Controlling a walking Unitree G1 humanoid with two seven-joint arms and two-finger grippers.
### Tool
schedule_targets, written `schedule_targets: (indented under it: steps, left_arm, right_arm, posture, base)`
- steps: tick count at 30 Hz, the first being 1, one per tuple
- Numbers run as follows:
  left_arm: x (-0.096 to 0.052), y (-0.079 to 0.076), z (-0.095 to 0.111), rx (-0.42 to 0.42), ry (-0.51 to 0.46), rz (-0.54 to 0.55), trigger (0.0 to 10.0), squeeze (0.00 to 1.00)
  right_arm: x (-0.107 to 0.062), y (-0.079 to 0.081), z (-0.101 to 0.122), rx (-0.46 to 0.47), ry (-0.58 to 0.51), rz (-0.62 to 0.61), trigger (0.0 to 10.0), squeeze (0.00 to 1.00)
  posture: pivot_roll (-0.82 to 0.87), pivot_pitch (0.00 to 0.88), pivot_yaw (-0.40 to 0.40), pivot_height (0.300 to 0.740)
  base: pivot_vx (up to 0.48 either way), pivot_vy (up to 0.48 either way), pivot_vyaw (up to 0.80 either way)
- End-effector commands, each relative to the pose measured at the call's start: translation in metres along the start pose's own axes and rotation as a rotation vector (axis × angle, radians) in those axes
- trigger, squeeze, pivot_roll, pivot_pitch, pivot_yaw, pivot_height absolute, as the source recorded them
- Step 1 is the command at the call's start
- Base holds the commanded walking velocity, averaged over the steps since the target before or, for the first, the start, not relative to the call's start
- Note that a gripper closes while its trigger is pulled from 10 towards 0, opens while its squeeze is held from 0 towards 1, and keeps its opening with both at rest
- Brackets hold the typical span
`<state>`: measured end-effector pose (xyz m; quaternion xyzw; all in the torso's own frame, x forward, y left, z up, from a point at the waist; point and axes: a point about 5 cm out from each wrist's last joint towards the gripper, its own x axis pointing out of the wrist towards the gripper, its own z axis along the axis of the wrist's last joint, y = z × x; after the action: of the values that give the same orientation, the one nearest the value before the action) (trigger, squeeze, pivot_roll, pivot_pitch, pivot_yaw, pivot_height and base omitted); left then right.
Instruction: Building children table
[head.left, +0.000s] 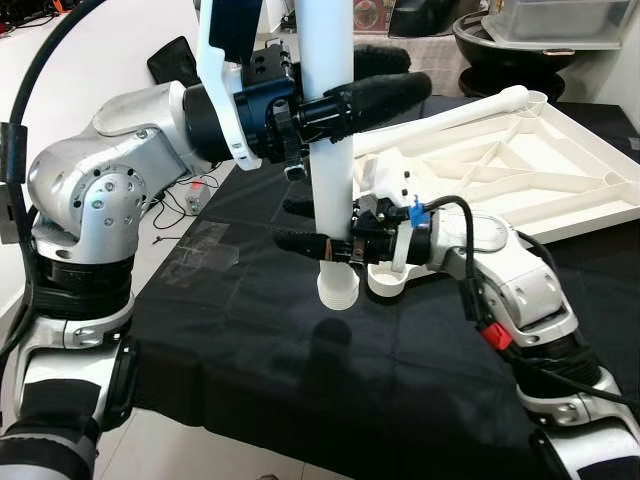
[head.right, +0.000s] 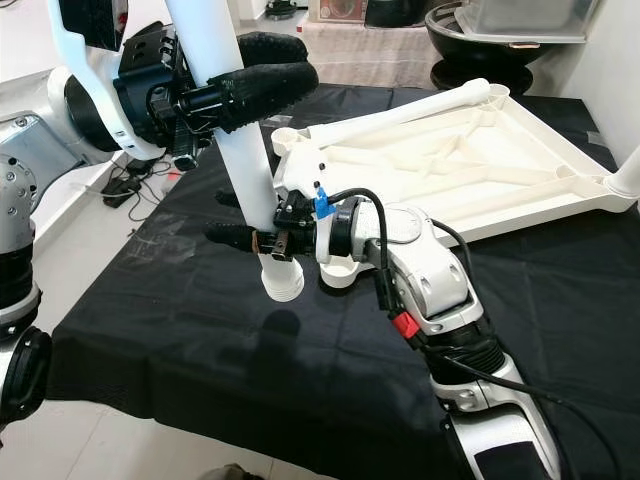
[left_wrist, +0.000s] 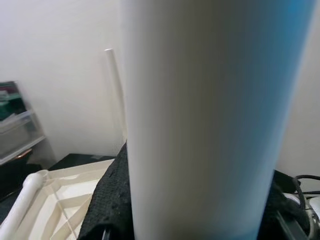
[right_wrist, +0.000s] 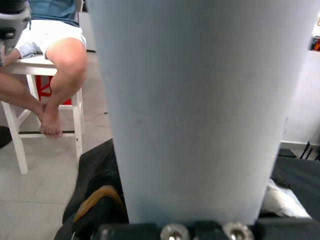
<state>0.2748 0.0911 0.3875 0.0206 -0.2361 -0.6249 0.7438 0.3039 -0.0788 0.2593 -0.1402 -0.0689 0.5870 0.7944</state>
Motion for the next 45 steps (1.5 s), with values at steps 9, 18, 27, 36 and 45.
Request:
schedule_targets:
  steps: [9, 18, 27, 36, 45]
  left_arm:
    - [-0.035, 0.021, 0.052, -0.031, -0.365, 0.342, 10.0, 1.00]
    - [-0.132, 0.021, 0.057, -0.177, -0.616, 0.707, 10.0, 1.00]
    - [-0.121, -0.068, -0.078, -0.514, -0.177, 0.758, 10.0, 1.00]
    - [-0.102, -0.171, -0.151, -0.539, 0.408, 0.614, 10.0, 0.00]
    - [-0.119, -0.171, -0.123, -0.193, 0.369, 0.909, 10.0, 0.00]
  right_arm:
    - [0.008, -0.022, -0.021, -0.011, 0.160, -0.215, 0.0, 0.00]
    - [-0.013, -0.059, -0.007, -0.049, 0.182, -0.384, 0.0, 0.00]
    - [-0.012, -0.086, 0.026, 0.050, -0.017, -0.443, 0.0, 0.00]
    - [-0.019, -0.092, 0.037, 0.070, -0.130, -0.373, 0.3, 0.00]
    - [-0.039, -0.074, 0.036, 0.047, -0.156, -0.330, 10.0, 0.00]
  posture:
    - [0.03, 0.102, 0.015, 0.740]
    - [0.04, 0.158, -0.015, 0.740]
    - [0.05, 0.222, -0.027, 0.740]
    - [0.02, 0.277, -0.022, 0.740]
    - [0.01, 0.313, -0.004, 0.740]
  base:
    - [0.000, 0.000, 0.00]
    - [0.000, 0.000, 0.00]
    - [0.000, 0.000, 0.00]
    - [0.000, 0.000, 0.00]
    - [0.000, 0.000, 0.00]
